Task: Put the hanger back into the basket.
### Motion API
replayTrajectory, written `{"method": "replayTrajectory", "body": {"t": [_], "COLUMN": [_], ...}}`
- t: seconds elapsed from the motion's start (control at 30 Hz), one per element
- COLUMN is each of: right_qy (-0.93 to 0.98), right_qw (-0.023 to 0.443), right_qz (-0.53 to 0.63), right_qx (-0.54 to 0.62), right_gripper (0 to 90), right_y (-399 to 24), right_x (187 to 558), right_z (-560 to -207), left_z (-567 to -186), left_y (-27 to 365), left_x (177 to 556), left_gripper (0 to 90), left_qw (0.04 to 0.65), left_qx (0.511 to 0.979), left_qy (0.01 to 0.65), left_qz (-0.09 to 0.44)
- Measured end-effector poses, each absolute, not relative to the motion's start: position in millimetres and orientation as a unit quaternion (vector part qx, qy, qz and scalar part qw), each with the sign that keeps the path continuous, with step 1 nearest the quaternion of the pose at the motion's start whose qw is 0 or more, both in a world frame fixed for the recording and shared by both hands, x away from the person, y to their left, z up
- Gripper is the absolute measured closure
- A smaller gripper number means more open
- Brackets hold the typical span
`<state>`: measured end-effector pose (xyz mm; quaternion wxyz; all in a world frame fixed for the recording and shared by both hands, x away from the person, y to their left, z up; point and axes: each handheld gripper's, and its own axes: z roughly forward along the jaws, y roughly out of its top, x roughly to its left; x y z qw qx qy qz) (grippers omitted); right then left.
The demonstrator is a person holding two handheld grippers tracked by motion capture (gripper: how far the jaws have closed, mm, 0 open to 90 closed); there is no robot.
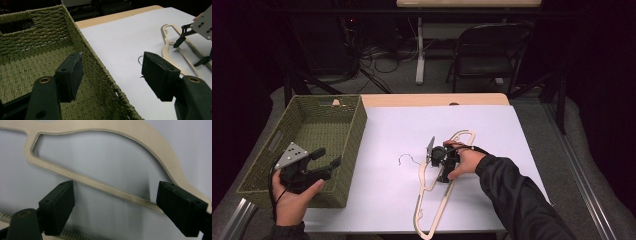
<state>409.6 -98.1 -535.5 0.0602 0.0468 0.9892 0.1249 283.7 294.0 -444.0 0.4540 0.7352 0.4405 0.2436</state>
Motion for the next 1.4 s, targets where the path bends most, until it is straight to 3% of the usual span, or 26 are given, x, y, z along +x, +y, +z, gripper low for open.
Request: {"method": "replayTrajectory", "body": {"t": [0.5,0.8,0.87,1.0,1.17,1.33,1.4], "right_qy": [0.99,0.99,0.99,0.99,0.991,0.993,0.993], "right_qw": [0.026,0.011,0.011,0.007,0.006,0.001,-0.007], "right_qz": [0.128,0.122,0.119,0.121,0.116,0.109,0.108], "right_qx": [0.057,0.073,0.072,0.071,0.068,0.049,0.051], "right_gripper": [16.4,24.6,30.3,52.4,61.7,82.4,85.0], "right_y": [-99,-99,-99,-99,-99,-98,-98], "right_x": [418,417,416,413,412,408,408], "right_z": [-537,-536,-535,-531,-530,-529,-529], "left_z": [-445,-445,-445,-445,-444,-445,-446], "left_y": [294,294,294,294,294,294,293], "left_x": [284,284,284,284,284,284,284], "left_gripper": [33.6,33.8,33.8,33.8,33.7,34.0,34.0], "left_qw": [0.454,0.454,0.454,0.454,0.454,0.455,0.455], "left_qx": [0.735,0.735,0.735,0.735,0.735,0.734,0.735], "left_qy": [0.441,0.441,0.441,0.441,0.441,0.441,0.441], "left_qz": [0.243,0.244,0.244,0.244,0.244,0.244,0.243]}}
